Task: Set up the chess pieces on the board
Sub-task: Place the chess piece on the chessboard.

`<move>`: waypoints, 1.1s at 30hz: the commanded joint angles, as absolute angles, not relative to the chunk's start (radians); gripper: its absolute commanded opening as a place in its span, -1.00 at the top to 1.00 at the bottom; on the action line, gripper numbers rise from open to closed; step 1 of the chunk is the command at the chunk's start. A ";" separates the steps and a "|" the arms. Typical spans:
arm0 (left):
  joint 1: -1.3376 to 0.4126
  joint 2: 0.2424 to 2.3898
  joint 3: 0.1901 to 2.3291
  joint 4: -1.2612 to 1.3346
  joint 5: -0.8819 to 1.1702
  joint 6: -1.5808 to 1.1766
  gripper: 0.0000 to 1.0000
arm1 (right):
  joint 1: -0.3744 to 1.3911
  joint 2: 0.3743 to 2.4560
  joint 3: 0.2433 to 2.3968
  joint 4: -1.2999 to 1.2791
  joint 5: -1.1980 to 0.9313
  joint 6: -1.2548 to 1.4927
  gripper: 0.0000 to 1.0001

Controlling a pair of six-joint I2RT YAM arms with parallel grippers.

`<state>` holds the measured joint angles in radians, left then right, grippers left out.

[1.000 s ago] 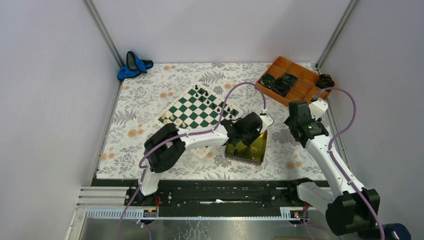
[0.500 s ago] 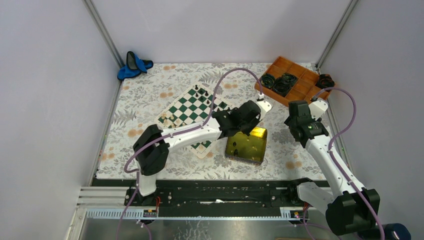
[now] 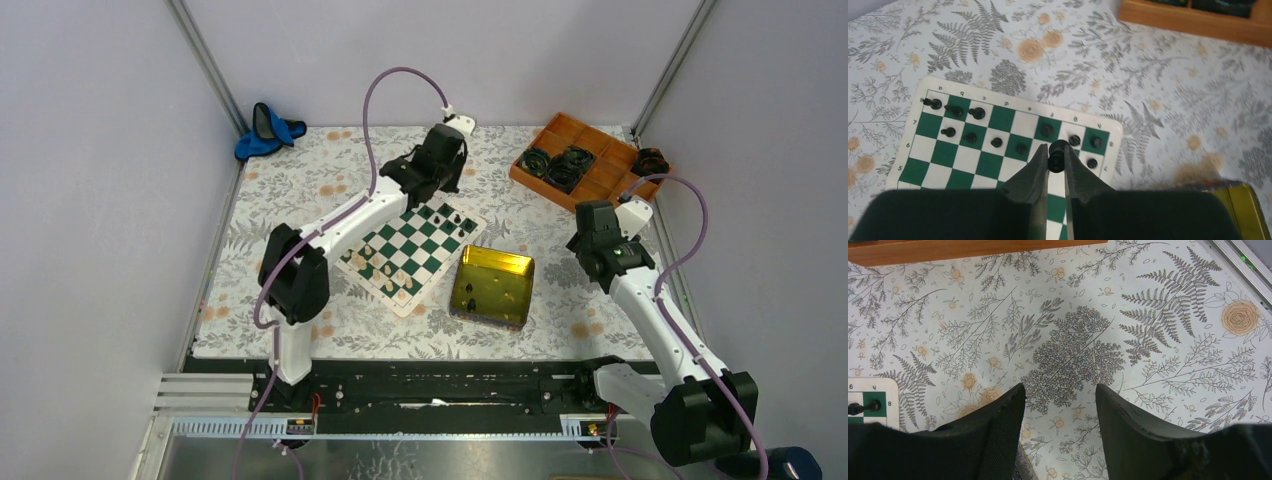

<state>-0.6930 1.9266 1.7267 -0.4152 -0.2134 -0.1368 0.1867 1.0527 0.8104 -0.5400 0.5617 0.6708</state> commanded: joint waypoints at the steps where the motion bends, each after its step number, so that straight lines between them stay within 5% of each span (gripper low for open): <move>1: -0.634 2.023 1.816 -0.436 -0.208 -0.175 1.00 | 0.179 1.058 0.856 -0.524 0.565 0.659 -0.21; 12: -0.548 2.234 1.998 -0.486 -0.186 -0.191 1.00 | 0.179 1.076 0.857 -0.520 0.563 0.657 -0.21; 33: -0.511 2.340 1.978 -0.459 -0.187 -0.207 1.00 | 0.179 1.101 0.850 -0.505 0.563 0.647 -0.21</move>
